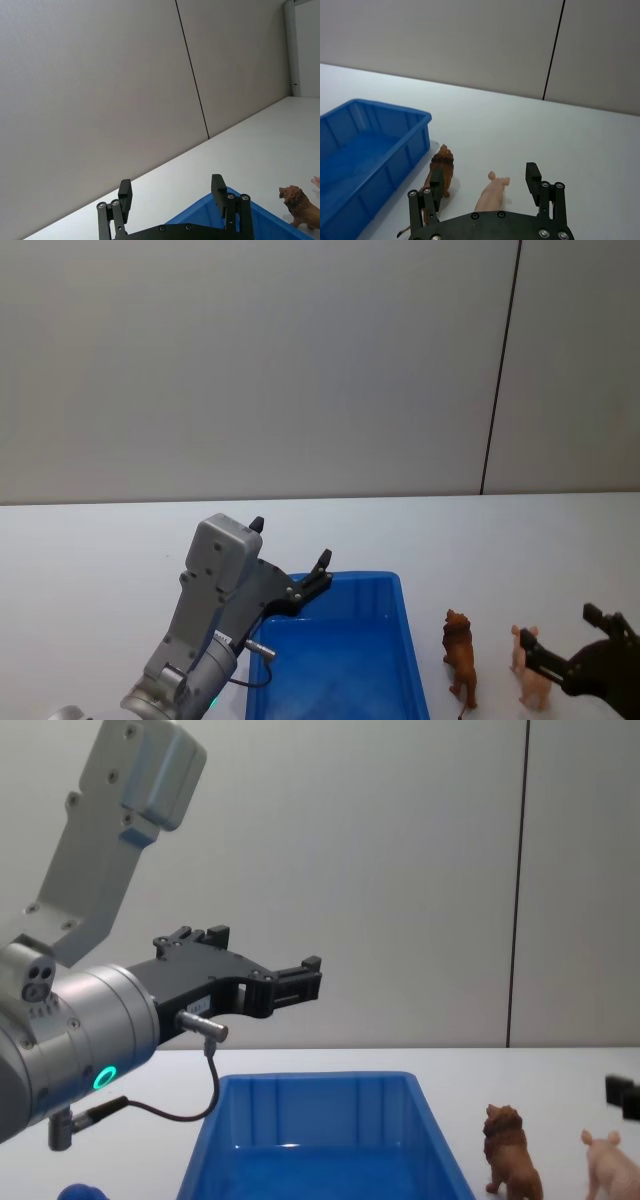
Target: Pick up the two dolls from the table and place them into the box.
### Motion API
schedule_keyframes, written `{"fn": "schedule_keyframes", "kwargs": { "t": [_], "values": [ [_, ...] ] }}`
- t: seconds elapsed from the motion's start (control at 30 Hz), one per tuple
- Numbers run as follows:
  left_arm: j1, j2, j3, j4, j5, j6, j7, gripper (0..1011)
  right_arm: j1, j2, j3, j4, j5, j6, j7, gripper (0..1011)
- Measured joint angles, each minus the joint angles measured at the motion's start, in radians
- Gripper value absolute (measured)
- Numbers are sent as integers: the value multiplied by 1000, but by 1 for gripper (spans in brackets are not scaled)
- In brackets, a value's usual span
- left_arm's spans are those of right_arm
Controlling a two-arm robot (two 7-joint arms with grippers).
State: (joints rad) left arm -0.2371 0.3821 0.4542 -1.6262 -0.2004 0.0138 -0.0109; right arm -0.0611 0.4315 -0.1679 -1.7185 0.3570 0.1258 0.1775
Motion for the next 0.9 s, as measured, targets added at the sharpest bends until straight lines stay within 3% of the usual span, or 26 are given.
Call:
{"fn": "schedule_keyframes", "kwargs": {
  "t": [0.37,0.9],
  "values": [
    [0,0,0,0,0,0,0,1001,2,-7,-10,34,-10,45,15,1001],
    [0,0,0,0,0,0,0,1001,39,-45,-29,119,-11,106,17,1001]
  ]
}}
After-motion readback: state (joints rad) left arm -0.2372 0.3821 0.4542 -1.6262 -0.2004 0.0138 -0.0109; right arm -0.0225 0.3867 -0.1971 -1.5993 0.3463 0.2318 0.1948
